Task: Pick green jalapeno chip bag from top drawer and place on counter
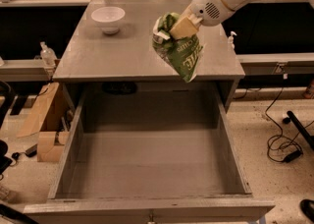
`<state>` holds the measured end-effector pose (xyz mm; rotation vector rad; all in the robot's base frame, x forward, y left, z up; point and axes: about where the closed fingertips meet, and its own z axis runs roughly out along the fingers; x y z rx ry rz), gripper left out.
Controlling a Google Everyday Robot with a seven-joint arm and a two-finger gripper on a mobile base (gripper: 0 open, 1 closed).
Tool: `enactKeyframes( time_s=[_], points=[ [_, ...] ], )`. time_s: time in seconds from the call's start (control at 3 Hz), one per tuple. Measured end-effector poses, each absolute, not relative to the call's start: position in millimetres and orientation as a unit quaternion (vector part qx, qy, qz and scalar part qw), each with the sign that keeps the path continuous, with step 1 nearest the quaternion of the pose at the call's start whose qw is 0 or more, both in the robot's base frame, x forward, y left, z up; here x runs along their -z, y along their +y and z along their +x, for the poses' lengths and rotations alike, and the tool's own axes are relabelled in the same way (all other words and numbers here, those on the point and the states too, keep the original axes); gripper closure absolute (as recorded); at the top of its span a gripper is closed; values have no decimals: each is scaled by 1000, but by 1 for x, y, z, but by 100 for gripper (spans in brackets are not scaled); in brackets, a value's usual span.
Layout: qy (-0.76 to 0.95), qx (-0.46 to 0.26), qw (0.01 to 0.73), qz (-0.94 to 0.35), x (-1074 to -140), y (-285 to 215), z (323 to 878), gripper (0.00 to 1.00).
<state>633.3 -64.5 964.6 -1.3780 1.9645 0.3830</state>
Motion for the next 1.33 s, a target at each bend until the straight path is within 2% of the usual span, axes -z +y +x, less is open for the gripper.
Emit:
enactKeyframes(
  time_s=[0.33, 0.67, 1.0, 1.33],
  points=[
    [763, -144, 355, -520, -963, -63, 651, 100],
    [777, -120, 391, -479, -976, -66, 719, 100],
    [780, -99, 410, -463, -990, -70, 762, 100],
    [790, -90, 434, -424, -999, -90, 783, 82]
  ],
)
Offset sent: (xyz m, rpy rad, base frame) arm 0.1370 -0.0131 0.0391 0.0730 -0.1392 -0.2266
